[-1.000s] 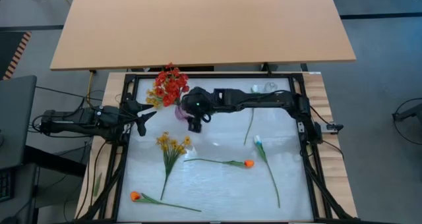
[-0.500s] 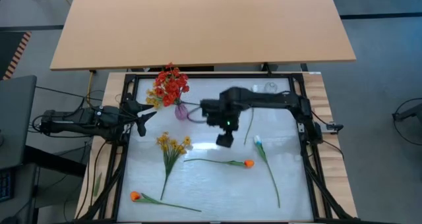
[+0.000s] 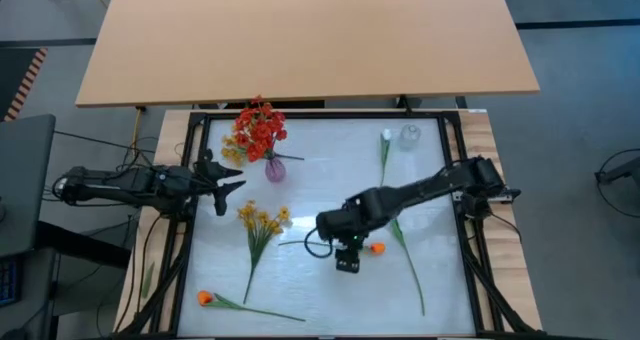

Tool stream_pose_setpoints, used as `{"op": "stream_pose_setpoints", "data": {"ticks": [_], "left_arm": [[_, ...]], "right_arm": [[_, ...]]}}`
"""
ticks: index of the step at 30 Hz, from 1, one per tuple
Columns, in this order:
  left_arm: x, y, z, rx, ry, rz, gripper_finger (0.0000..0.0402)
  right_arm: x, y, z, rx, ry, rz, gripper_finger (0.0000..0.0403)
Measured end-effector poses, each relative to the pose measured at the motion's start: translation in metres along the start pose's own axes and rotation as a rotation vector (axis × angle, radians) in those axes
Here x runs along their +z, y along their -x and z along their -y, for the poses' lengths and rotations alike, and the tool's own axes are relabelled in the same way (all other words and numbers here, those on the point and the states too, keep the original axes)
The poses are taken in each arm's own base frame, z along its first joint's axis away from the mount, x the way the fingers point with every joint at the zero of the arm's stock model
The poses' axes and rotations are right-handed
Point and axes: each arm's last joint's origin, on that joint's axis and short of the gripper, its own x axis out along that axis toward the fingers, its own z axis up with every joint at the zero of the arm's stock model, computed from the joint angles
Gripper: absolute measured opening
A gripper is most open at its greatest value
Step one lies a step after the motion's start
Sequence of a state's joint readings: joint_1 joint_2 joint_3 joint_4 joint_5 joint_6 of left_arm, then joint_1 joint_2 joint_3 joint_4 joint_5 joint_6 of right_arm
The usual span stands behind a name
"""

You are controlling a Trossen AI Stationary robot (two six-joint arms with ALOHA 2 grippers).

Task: Sort flowers into vase by color
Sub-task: Put the top orange tulip into the purple vase

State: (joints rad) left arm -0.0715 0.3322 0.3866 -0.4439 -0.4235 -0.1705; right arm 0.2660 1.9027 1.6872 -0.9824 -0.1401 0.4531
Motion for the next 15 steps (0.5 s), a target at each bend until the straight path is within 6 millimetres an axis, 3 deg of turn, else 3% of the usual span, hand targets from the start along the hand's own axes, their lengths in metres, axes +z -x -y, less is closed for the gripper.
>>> {"op": "stream_pose_setpoints", "data": {"ticks": [5,12,15], "left_arm": [[-0.003,-0.004,0.003,-0.055,-0.009,-0.022,0.0132],[-0.004,-0.005,0.005,-0.107,-0.018,-0.041,0.0132],[-0.003,-0.006,0.006,-0.107,-0.019,-0.044,0.0132]], "right_arm": [[0.000,-0.031,-0.003,-0.036,-0.154,0.002,0.0292],[0.001,-0.064,-0.005,0.030,-0.937,-0.137,0.0292],[0.001,-0.077,-0.008,0.015,-1.138,-0.135,0.0292]]}}
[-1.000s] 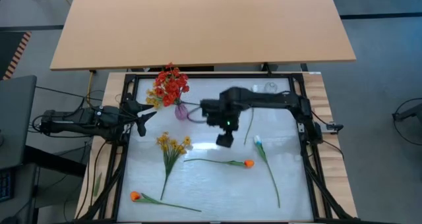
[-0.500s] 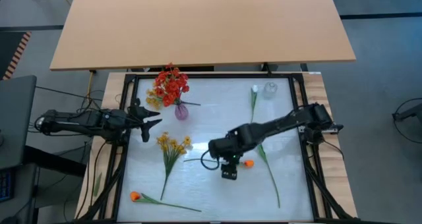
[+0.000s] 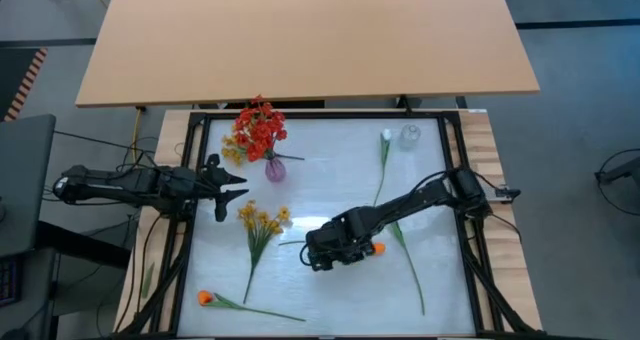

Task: Sort flowers into vase by color
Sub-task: Put the top orange tulip into the purple vase

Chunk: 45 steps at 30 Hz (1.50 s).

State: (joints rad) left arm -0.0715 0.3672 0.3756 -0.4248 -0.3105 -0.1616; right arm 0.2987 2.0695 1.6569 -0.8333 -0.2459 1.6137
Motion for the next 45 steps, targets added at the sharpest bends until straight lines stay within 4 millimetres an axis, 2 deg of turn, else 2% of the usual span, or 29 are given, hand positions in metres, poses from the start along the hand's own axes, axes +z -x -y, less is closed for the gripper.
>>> {"op": "stream_pose_setpoints", "data": {"ticks": [3,8,11,15,18,20,23,28,35,39,42,45], "left_arm": [[0.000,0.000,0.001,-0.020,0.001,0.001,0.0132],[0.000,0.000,0.001,-0.045,-0.002,-0.002,0.0132],[0.000,0.000,0.001,-0.046,-0.002,-0.003,0.0132],[0.001,0.000,0.001,-0.048,-0.033,0.004,0.0132],[0.001,0.000,0.002,-0.056,-0.020,0.002,0.0132],[0.000,0.000,0.002,-0.084,-0.018,-0.004,0.0132],[0.000,0.000,0.003,-0.097,-0.018,-0.009,0.0132],[0.000,0.000,0.003,-0.096,-0.007,-0.009,0.0132],[0.000,0.000,0.002,-0.070,0.001,-0.007,0.0132],[0.000,0.000,0.002,-0.058,0.000,-0.009,0.0132],[0.000,0.000,0.001,-0.041,-0.001,-0.009,0.0132],[-0.001,0.000,0.001,-0.035,-0.001,-0.009,0.0132]], "right_arm": [[-0.009,-0.009,-0.002,0.027,-0.187,0.107,0.0292],[-0.041,-0.016,0.004,0.125,-0.616,0.319,0.0292],[-0.039,-0.020,0.007,0.124,-0.658,0.368,0.0292],[-0.010,-0.024,0.007,0.133,-0.662,0.514,0.0292],[0.009,-0.019,0.005,0.148,-0.686,0.546,0.0292],[0.013,-0.019,0.007,0.116,-0.701,0.544,0.0292],[0.011,-0.018,0.005,0.108,-0.706,0.510,0.0292],[-0.001,-0.007,-0.005,0.133,-0.688,0.464,0.0292],[-0.010,-0.006,0.001,0.032,-0.697,0.420,0.0292],[-0.013,-0.014,0.008,-0.047,-0.725,0.403,0.0292],[-0.008,-0.026,0.011,-0.095,-0.754,0.402,0.0292],[0.005,-0.041,0.014,-0.138,-0.803,0.437,0.0292]]}}
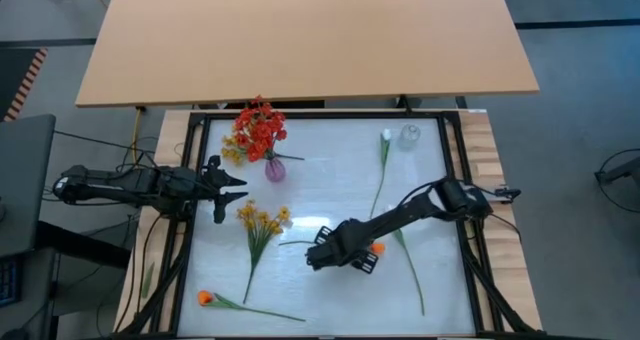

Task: Sort flowers into vase by color
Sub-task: Put the top orange tulip into the purple vase

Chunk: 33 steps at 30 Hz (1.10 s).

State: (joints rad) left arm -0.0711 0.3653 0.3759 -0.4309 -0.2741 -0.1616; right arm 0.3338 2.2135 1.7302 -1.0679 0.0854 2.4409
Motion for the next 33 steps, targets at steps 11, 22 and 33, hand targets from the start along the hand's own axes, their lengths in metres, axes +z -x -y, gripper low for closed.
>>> {"op": "stream_pose_setpoints", "data": {"ticks": [11,22,33], "left_arm": [[0.000,0.002,-0.001,0.010,0.009,0.006,0.0132],[0.000,0.003,-0.002,0.028,0.014,0.011,0.0132],[0.001,0.003,-0.003,0.054,0.029,0.024,0.0132]], "right_arm": [[0.038,-0.011,-0.038,0.035,-0.002,0.094,0.0292],[0.057,-0.018,-0.051,-0.001,0.140,0.151,0.0210],[0.065,0.033,-0.041,0.022,0.427,0.226,0.0021]]}}
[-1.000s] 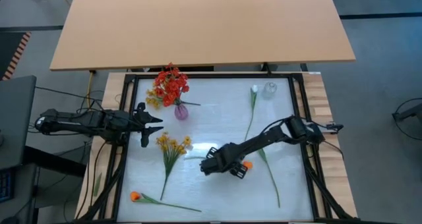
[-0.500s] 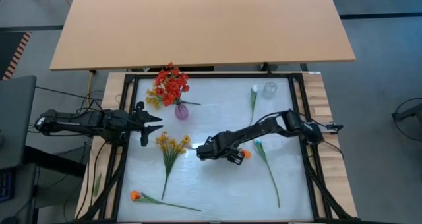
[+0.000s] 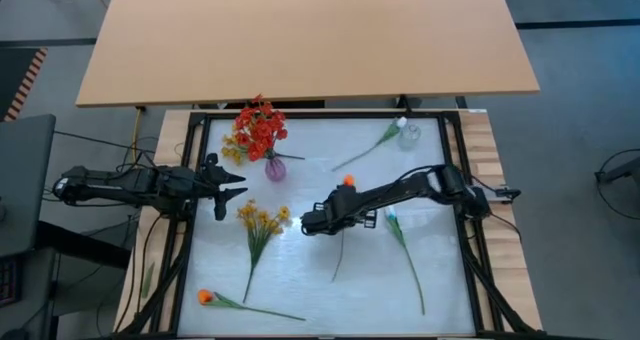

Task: Sort flowers into vase by color
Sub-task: Put the top orange tulip into the purple vase

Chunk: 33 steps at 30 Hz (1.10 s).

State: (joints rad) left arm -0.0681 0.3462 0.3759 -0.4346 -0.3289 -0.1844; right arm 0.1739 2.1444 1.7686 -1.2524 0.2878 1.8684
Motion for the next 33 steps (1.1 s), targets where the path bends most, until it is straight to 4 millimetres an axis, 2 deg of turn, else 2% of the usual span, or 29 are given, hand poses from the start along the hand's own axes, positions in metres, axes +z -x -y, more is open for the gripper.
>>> {"op": "stream_pose_setpoints", "data": {"ticks": [3,6,10,12,14,16,18,21,24,29,33], "left_arm": [[0.000,0.000,0.000,0.008,0.002,0.002,0.0132],[0.000,0.000,0.000,0.008,0.005,0.004,0.0132],[0.000,0.000,0.000,0.008,0.000,0.006,0.0132],[0.001,0.000,0.000,0.009,-0.001,0.006,0.0132],[0.001,0.000,0.000,0.014,0.010,0.013,0.0132],[0.002,0.000,0.000,0.024,0.030,0.023,0.0132],[0.004,0.000,-0.001,0.048,0.052,0.048,0.0132],[0.008,0.000,-0.003,0.117,0.101,0.100,0.0132],[0.012,0.001,-0.004,0.179,0.174,0.156,0.0132],[0.013,0.002,-0.007,0.278,0.306,0.202,0.0132],[0.013,0.003,-0.009,0.328,0.388,0.231,0.0132]], "right_arm": [[0.014,0.034,0.008,0.080,0.074,-0.003,0.0023],[0.031,0.075,0.017,0.266,0.148,0.099,0.0018],[0.051,0.139,0.026,0.568,0.344,0.499,0.0017],[0.060,0.159,0.029,0.629,0.423,0.695,0.0016],[0.075,0.171,0.029,0.705,0.481,0.770,0.0016],[0.096,0.175,0.027,0.840,0.592,0.774,0.0016],[0.119,0.170,0.024,1.031,0.742,0.728,0.0016],[0.155,0.148,0.020,1.296,0.876,0.589,0.0016],[0.185,0.133,0.021,1.504,0.949,0.588,0.0016],[0.207,0.119,0.010,1.801,1.034,0.790,0.0017],[0.208,0.106,-0.003,1.808,1.196,1.146,0.0025]]}}
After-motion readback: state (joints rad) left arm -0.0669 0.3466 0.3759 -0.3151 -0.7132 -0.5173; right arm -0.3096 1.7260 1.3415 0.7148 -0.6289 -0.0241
